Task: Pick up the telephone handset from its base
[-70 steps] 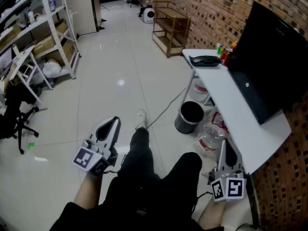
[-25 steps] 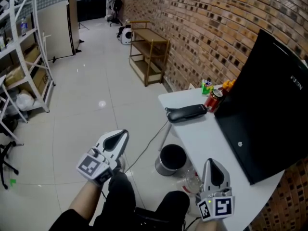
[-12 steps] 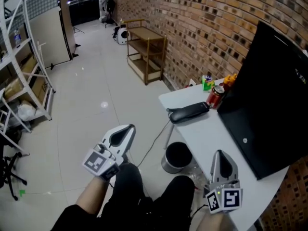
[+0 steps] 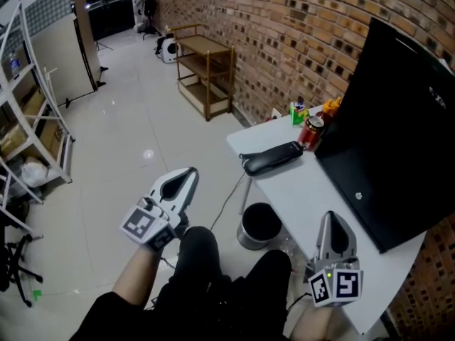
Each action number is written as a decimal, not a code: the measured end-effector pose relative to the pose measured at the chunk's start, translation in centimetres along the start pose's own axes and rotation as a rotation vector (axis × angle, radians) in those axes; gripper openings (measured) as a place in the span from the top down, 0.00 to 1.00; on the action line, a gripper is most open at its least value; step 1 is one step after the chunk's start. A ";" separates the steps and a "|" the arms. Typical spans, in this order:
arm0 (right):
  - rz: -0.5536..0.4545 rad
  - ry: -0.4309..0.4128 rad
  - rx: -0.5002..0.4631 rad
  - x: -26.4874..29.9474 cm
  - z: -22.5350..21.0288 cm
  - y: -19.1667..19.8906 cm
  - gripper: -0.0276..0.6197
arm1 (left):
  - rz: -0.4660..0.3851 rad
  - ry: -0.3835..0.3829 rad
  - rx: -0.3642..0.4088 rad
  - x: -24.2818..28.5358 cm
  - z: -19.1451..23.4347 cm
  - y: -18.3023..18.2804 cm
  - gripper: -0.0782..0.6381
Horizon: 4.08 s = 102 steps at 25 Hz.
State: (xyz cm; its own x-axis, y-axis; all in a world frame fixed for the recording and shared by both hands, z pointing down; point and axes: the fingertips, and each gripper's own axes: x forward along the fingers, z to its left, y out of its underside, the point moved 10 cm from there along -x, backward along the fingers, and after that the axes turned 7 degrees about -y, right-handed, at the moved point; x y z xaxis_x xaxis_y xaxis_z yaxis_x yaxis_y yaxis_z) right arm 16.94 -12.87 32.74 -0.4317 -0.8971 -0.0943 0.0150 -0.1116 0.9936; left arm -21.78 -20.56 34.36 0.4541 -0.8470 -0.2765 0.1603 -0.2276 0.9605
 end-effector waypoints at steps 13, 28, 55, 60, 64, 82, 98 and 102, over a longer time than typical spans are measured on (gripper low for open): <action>0.006 0.189 -0.041 -6.3 -1.5 -1.5 0.94 | 0.030 0.278 -0.054 8.5 -5.9 2.0 0.86; 0.013 0.189 -0.071 -6.9 -2.3 -1.6 0.94 | 0.440 0.370 0.189 19.7 -8.0 2.2 0.65; 0.046 0.174 -0.073 -5.0 -3.6 -0.1 0.94 | 0.898 0.515 0.239 26.9 -8.6 7.5 0.51; 0.050 0.178 -0.074 -5.5 -3.1 0.0 0.94 | 0.830 0.482 0.236 26.3 -8.6 6.3 0.52; 0.042 0.185 -0.069 -5.8 -3.1 0.2 0.94 | 0.774 0.464 0.194 26.1 -8.3 5.1 0.52; 0.019 0.166 -0.081 -6.0 -2.5 0.0 0.94 | 0.082 0.461 -0.155 15.5 -2.3 -0.1 0.53; 0.000 0.196 -0.077 -6.7 -3.3 -1.1 0.94 | -0.302 0.528 -0.613 12.8 2.2 -1.1 0.54; -0.016 0.200 -0.046 -7.0 -4.0 -0.8 0.94 | -0.306 0.539 -0.635 13.0 2.4 -0.6 0.54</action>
State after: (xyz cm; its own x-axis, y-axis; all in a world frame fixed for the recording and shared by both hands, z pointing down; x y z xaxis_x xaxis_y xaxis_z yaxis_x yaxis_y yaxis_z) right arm 23.51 -8.18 32.33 -0.2446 -0.9616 -0.1246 0.0529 -0.1416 0.9885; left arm -18.06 -32.59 30.22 0.6370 -0.4148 -0.6498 0.7257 0.0383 0.6869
